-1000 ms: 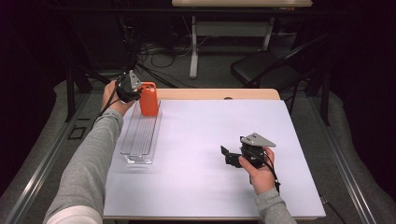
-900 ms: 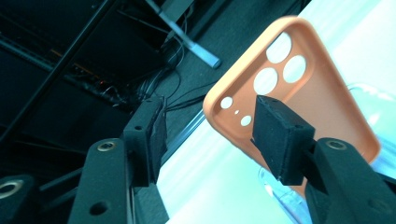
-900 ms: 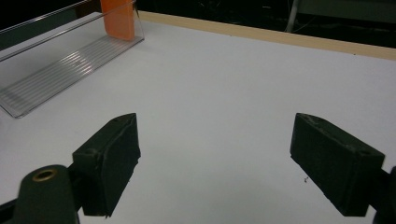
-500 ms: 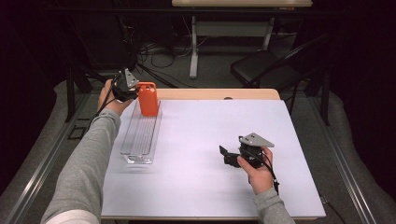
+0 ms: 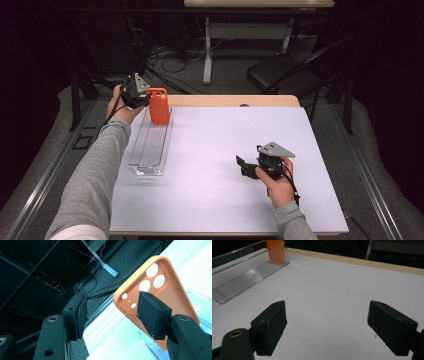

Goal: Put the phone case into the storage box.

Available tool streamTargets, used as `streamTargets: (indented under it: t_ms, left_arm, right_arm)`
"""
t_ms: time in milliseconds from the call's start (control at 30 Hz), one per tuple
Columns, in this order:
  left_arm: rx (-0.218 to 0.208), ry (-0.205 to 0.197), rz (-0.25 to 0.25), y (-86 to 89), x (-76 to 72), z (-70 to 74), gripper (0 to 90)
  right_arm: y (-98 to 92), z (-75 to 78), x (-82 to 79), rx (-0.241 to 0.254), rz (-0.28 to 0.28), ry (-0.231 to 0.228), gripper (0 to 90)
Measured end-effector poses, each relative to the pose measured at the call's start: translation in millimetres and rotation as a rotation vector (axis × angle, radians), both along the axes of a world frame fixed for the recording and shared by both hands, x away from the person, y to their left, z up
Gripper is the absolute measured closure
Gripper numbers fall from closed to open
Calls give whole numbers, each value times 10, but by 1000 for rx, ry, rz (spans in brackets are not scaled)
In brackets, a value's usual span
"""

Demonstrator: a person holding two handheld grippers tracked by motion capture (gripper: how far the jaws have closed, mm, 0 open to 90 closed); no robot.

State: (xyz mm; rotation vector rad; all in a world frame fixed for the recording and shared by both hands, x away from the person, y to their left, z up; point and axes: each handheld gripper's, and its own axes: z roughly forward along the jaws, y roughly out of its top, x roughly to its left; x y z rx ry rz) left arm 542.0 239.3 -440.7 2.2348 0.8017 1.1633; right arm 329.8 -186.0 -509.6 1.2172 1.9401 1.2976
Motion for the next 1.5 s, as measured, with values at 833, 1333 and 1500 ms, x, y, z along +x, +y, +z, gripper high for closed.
streamTargets:
  t_ms: [833,1333,1500]
  left_arm:
    - [-227,50,11,35,-100,193,344]
    - [-395,125,19,53,-213,312,317]
    - [-426,142,5,63,-267,366,293]
  right_arm:
    - [2,22,48,-19,9,-7,149]
    - [13,48,33,-39,30,-16,147]
    - [11,54,22,-36,34,-13,147]
